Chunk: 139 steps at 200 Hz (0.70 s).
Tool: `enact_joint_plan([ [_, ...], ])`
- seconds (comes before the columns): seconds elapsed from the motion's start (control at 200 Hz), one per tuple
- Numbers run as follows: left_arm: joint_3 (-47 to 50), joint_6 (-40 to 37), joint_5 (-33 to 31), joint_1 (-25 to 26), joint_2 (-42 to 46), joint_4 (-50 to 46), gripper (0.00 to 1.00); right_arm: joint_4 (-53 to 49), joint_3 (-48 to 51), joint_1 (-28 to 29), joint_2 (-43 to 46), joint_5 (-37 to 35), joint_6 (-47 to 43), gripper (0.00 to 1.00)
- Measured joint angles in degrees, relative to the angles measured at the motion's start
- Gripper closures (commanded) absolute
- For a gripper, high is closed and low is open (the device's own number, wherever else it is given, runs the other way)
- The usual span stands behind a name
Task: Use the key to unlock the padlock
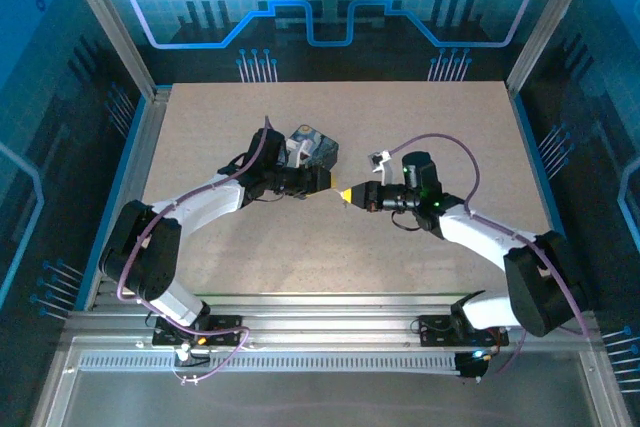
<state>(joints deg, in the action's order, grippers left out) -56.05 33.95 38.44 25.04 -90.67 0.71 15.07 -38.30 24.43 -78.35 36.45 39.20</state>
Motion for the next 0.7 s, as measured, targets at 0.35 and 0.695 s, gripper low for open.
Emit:
enact_joint_plan([
  [0.35, 0.02, -0.04, 3.1, 0.09, 0.0, 2.19, 0.6, 2.84, -1.49, 0.42, -3.45, 1.14, 1.92, 1.0],
  [0.695, 0.02, -0.15, 3.63, 0.07, -0.07, 2.14, 0.83, 3.67, -1.68, 0.76, -3.72, 1.79, 2.34, 1.0],
])
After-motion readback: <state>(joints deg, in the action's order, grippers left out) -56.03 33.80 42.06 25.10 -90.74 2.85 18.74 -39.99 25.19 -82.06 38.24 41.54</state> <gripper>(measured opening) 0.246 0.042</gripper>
